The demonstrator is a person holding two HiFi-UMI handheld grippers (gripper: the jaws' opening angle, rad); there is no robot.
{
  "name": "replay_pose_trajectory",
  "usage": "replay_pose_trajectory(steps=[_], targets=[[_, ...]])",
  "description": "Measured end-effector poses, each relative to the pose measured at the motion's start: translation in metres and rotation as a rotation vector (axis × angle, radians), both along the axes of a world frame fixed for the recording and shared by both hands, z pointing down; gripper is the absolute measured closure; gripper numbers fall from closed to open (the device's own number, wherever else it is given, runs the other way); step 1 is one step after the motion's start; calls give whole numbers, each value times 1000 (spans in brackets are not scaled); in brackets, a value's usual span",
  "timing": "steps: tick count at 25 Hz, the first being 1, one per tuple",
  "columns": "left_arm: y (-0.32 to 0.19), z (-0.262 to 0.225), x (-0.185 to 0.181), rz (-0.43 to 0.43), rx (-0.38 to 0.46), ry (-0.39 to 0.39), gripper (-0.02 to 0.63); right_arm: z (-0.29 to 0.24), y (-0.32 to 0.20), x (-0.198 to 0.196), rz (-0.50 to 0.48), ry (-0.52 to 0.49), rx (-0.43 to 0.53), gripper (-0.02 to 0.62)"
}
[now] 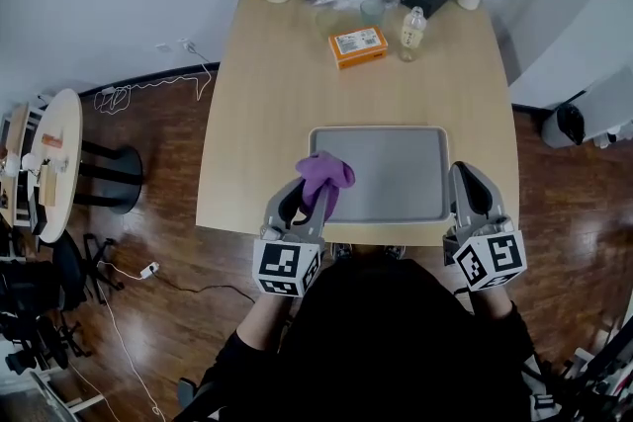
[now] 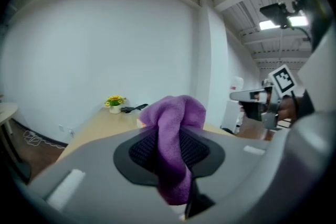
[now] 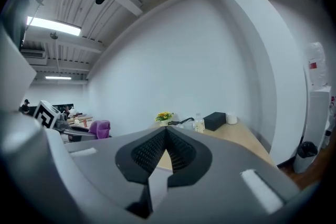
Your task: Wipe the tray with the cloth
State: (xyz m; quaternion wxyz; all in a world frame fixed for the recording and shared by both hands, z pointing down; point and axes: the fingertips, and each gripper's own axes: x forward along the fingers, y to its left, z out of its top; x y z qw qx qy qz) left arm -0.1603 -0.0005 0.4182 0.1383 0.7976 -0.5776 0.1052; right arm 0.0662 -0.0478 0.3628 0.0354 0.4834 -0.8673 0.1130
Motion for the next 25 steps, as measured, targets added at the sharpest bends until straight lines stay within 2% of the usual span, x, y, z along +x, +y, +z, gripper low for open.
replay_pose_trajectory(steps=[2, 4, 7, 10, 12, 14, 16, 19, 21, 25], targets=[[-8, 27, -42, -122, -55, 4, 526, 3, 2, 3, 10, -6, -12, 594], [-11, 69, -90, -228, -151, -7, 526, 3, 4, 6, 23, -8, -21, 594], [-8, 141, -139, -330, -311, -14, 526, -1, 7, 12, 38, -21, -32, 594], [-8, 205, -155, -362, -457, 49, 523, -7, 7, 12, 40, -31, -25, 594], [-6, 239, -155, -369, -552, 130, 510, -7, 6, 11, 38, -30, -25, 595], [-5, 253, -153, -392, -595, 225, 474, -4, 5, 11, 40, -28, -32, 594], [-7, 242, -155, -412, -564, 271, 437, -1, 4, 13, 44, -27, -39, 594], [-9, 194, -155, -390, -447, 247, 384, 0, 3, 15, 47, -28, -44, 594], [-12, 145, -141, -311, -345, 210, 353, -1, 3, 15, 44, -28, -43, 594], [-19, 21, -81, -110, -78, 135, 353, -4, -1, 8, 21, -35, -31, 595]])
